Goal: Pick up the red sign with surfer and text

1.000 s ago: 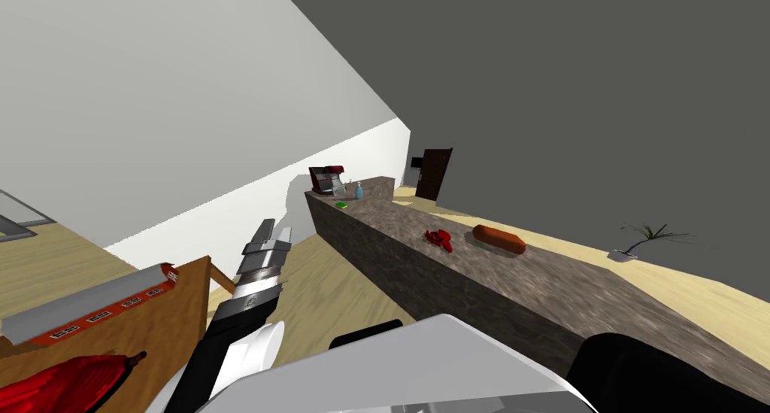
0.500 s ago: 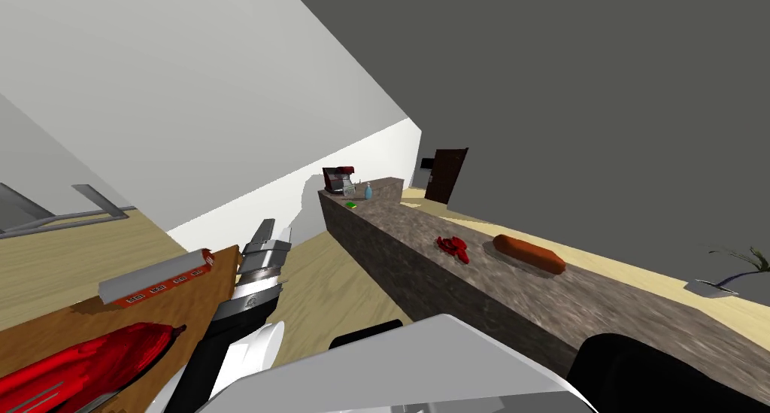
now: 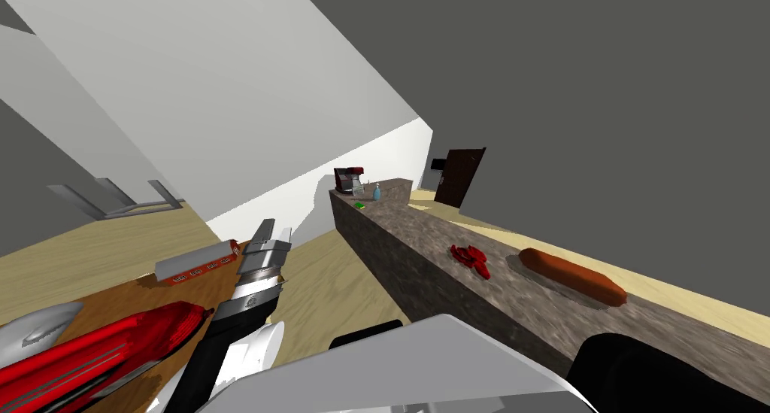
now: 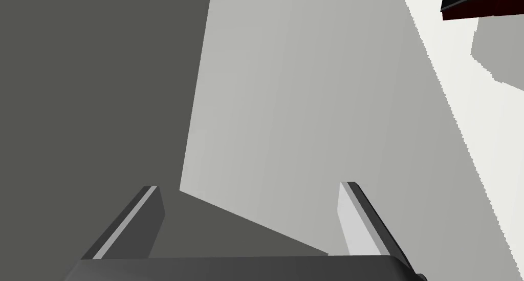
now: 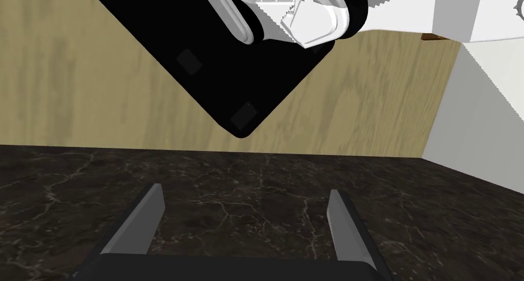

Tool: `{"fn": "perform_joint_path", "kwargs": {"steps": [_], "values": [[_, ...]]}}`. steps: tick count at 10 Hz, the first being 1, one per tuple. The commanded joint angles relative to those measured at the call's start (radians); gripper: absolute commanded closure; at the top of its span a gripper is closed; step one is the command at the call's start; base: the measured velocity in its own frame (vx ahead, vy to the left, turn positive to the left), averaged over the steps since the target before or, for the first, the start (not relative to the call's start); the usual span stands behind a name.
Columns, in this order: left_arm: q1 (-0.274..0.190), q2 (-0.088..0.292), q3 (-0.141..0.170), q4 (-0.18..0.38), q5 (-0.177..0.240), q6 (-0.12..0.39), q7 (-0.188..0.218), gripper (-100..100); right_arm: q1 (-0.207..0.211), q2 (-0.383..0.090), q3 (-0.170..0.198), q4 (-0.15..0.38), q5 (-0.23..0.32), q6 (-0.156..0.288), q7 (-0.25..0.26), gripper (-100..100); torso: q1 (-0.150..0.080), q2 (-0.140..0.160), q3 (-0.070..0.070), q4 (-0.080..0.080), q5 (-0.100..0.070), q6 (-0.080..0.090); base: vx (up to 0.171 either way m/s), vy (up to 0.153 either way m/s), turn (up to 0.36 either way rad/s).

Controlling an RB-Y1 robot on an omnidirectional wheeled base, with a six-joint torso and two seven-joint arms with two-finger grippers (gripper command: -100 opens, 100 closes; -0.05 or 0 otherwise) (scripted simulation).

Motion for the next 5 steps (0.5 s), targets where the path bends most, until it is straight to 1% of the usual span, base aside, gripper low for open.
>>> {"fn": "perform_joint_path", "kwargs": {"steps": [1, 2, 3, 4, 5], "values": [[0.000, 0.000, 0.000, 0.000, 0.000, 0.000, 0.000, 0, 0.014, -0.045, 0.005, 0.008, -0.015, -0.001, 0.006, -100, 0.000, 0.000, 0.000, 0.000, 0.000, 0.000, 0.065, 0.011, 0.115], [0.000, 0.000, 0.000, 0.000, 0.000, 0.000, 0.000, 0, 0.014, -0.072, 0.026, 0.035, -0.026, 0.007, -0.001, -100, 0.000, 0.000, 0.000, 0.000, 0.000, 0.001, 0.079, 0.008, 0.171], [0.000, 0.000, 0.000, 0.000, 0.000, 0.000, 0.000, 0, 0.014, -0.091, 0.026, 0.035, -0.026, 0.007, -0.001, -100, 0.000, 0.000, 0.000, 0.000, 0.000, 0.000, 0.063, 0.003, 0.096], [0.000, 0.000, 0.000, 0.000, 0.000, 0.000, 0.000, 0, 0.013, -0.127, 0.044, 0.061, -0.037, 0.014, -0.008, -100, 0.000, 0.000, 0.000, 0.000, 0.000, 0.001, 0.073, 0.015, 0.172], [0.000, 0.000, 0.000, 0.000, 0.000, 0.000, 0.000, 0, 0.012, -0.158, 0.061, 0.086, -0.048, 0.022, -0.016, -100, 0.000, 0.000, 0.000, 0.000, 0.000, 0.000, 0.124, 0.017, 0.291]]}}
